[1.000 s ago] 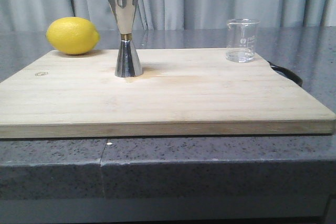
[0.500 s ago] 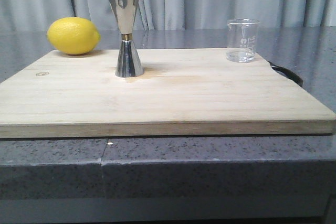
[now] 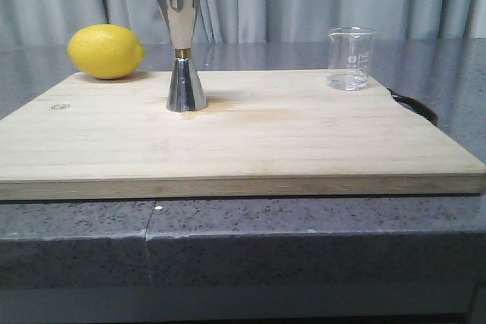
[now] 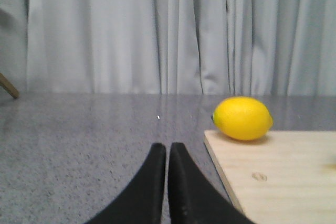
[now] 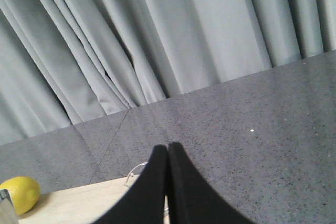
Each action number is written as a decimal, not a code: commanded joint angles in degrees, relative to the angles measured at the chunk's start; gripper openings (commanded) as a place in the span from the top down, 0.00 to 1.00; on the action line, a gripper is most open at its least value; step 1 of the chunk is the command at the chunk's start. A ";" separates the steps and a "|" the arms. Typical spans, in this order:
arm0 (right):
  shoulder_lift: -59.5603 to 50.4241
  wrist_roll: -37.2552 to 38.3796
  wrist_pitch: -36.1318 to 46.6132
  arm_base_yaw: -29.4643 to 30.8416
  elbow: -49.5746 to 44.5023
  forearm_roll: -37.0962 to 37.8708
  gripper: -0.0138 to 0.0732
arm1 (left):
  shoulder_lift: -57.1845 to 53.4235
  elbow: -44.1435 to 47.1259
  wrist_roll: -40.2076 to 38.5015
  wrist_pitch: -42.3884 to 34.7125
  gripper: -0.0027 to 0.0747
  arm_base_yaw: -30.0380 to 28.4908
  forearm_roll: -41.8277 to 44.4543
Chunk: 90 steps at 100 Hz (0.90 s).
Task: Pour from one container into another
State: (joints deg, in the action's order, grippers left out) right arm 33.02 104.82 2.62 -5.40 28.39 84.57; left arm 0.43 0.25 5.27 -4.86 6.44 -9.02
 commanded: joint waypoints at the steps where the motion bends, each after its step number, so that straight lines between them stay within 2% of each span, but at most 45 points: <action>1: -0.07 -0.14 0.10 -0.11 1.52 0.57 0.92 | -1.64 2.02 -4.23 -4.65 0.99 -1.29 2.72; 4: -0.07 -0.14 0.10 -0.11 1.52 0.57 0.92 | -2.22 2.02 -4.23 -2.23 0.99 -1.43 2.72; 27: 0.03 -0.14 0.10 -0.11 1.52 0.57 0.92 | -2.10 2.02 -4.23 0.24 0.99 -1.89 4.35; 90: 0.03 -0.14 0.10 -0.11 1.52 0.57 0.92 | -2.10 2.02 -4.23 0.16 0.99 -1.89 4.24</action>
State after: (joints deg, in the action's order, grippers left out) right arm 33.02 104.93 2.62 -5.40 28.39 84.57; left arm -0.25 0.25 1.75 -0.74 4.74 -4.87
